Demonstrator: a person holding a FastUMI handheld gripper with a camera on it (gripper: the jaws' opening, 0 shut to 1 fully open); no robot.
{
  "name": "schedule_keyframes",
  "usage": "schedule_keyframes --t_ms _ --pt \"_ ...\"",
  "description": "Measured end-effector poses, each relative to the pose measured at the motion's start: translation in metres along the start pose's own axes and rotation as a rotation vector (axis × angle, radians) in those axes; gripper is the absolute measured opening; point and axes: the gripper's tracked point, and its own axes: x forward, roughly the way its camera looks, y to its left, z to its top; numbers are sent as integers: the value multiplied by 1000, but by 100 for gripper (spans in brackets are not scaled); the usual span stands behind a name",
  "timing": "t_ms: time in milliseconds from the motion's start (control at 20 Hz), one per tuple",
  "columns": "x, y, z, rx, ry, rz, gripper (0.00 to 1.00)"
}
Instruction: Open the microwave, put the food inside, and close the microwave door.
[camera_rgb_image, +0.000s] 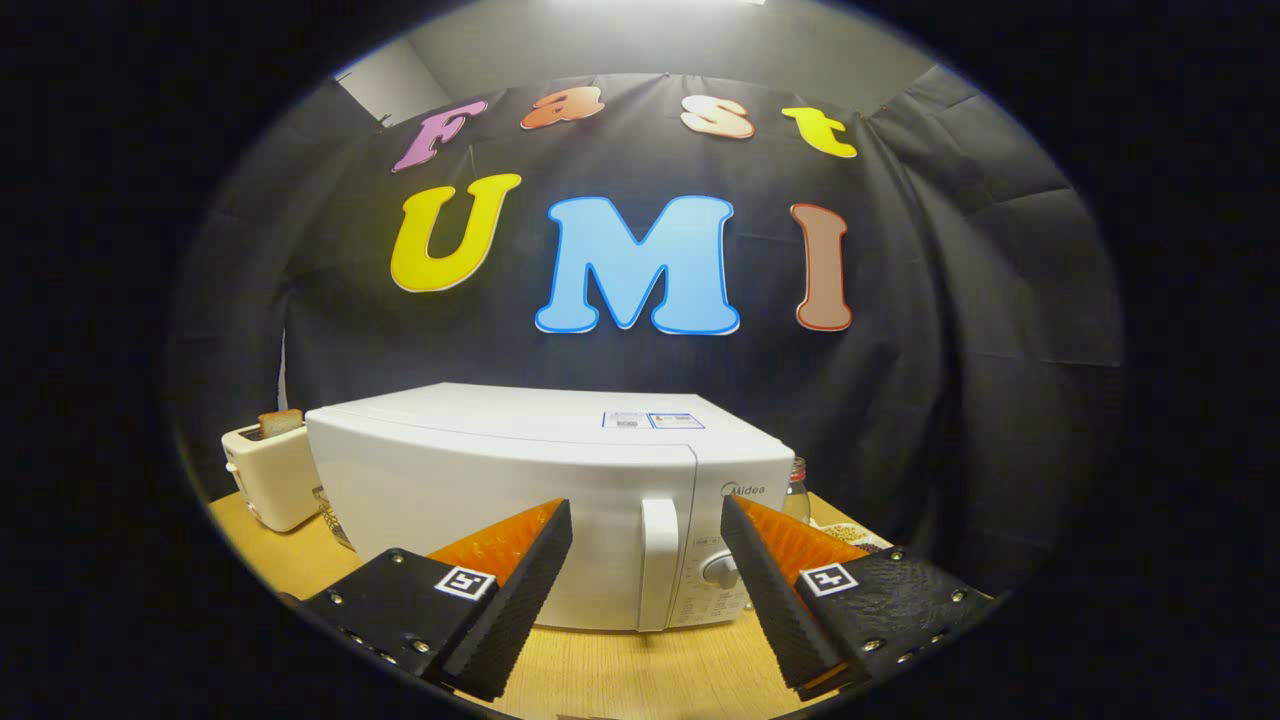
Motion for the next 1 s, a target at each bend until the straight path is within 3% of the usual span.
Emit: schedule_keyframes --t_ms 150,400,500,550,700,850,900,950,1000 --pt "15 1 -17 33 45 17 87" --pt "34 -14 -30 26 71 -48 73" --pt "35 -12 -37 69 100 -27 54" --pt "36 -11 -41 91 111 -20 53" --pt "37 -12 -44 129 126 5 32" --pt "39 -9 -45 119 138 -2 32" --pt "38 -10 -43 99 152 -9 23" --pt "37 -9 -45 83 159 -20 22" --pt "39 -10 -46 71 163 -31 15"
